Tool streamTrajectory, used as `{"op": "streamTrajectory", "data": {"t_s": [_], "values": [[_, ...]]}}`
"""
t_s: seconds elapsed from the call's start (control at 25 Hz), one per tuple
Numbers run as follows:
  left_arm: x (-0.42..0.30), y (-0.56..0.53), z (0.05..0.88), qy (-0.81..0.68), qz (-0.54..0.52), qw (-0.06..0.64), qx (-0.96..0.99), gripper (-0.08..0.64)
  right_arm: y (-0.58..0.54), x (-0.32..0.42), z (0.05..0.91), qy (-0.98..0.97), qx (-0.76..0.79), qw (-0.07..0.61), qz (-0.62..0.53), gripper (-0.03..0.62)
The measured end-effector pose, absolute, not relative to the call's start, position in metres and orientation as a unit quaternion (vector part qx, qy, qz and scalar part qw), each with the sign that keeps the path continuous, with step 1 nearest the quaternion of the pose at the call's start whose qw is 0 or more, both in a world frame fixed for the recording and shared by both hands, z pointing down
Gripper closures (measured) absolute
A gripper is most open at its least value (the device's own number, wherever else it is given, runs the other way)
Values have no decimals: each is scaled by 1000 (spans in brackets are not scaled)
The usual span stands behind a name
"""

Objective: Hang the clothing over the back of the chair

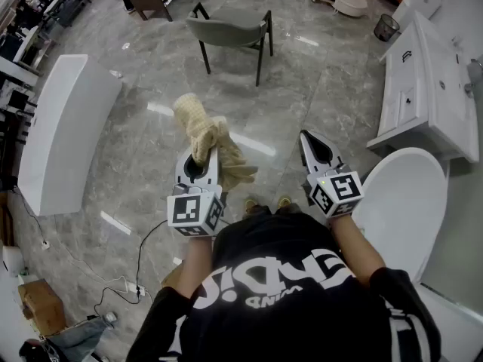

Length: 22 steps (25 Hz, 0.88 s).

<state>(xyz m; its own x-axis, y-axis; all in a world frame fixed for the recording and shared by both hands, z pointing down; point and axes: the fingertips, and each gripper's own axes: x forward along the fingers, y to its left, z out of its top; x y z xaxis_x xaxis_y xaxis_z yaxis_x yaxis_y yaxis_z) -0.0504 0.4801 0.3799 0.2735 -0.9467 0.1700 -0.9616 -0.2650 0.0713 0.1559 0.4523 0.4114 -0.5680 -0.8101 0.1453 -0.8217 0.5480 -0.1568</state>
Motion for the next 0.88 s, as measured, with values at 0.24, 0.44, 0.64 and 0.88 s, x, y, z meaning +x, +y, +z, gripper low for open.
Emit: {"op": "streamTrajectory", "data": {"t_s": [0.24, 0.44, 0.64, 0.88], "values": [[-66, 477, 385, -589, 42, 82, 803, 472, 453, 136, 410, -880, 466, 13, 94, 578], [-79, 468, 387, -582, 48, 79, 808, 472, 448, 133, 411, -872, 480, 7, 93, 578], [-88, 453, 385, -581, 49, 72, 809, 472, 437, 133, 413, -865, 492, 13, 92, 578], [-98, 418, 383, -582, 51, 64, 809, 472, 407, 126, 414, -864, 495, 10, 89, 578]]}}
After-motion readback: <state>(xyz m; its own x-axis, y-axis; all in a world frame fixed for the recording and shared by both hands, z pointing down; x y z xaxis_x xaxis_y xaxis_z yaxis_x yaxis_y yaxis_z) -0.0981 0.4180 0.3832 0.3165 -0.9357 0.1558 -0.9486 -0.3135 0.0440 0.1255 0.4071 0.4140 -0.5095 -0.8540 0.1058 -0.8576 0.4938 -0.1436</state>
